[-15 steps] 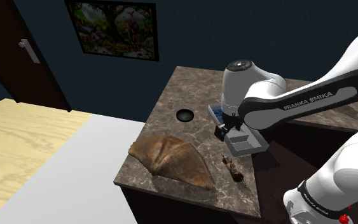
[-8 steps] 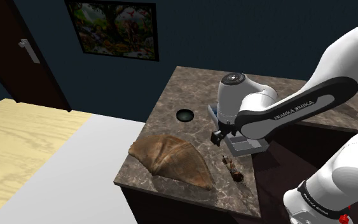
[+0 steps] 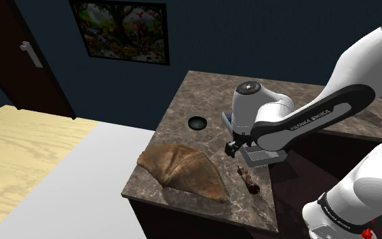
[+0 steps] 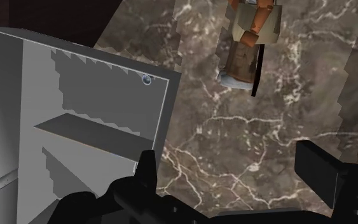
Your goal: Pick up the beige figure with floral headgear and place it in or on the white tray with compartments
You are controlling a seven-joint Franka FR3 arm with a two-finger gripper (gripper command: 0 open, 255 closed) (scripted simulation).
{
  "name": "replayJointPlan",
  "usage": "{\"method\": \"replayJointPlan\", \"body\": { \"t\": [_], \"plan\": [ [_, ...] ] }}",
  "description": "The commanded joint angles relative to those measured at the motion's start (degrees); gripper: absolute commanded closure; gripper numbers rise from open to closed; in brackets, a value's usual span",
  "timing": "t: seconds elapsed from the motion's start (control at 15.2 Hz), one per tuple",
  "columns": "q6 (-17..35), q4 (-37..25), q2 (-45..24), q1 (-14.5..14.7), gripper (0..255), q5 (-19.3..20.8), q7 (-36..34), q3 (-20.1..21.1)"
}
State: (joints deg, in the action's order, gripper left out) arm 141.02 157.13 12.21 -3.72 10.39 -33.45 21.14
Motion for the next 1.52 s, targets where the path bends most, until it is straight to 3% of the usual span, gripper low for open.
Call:
{"method": "replayJointPlan", "body": {
  "t": [0.0,0.07,0.66,0.73,1.25,1.45],
  "plan": [
    [0.0,0.0,0.0,0.0,0,0.0,0.0,0.0],
    [0.0,0.0,0.0,0.0,255,0.0,0.0,0.0],
    [0.0,0.0,0.0,0.0,255,0.0,0.0,0.0],
    [0.0,0.0,0.0,0.0,0,0.0,0.0,0.0],
    [-5.04,3.42,-2.01,4.47,0,0.84,-25.21,11.73],
    [-3.54,3.91,-4.23,3.87,0,2.87,-28.3,12.62]
  ]
}}
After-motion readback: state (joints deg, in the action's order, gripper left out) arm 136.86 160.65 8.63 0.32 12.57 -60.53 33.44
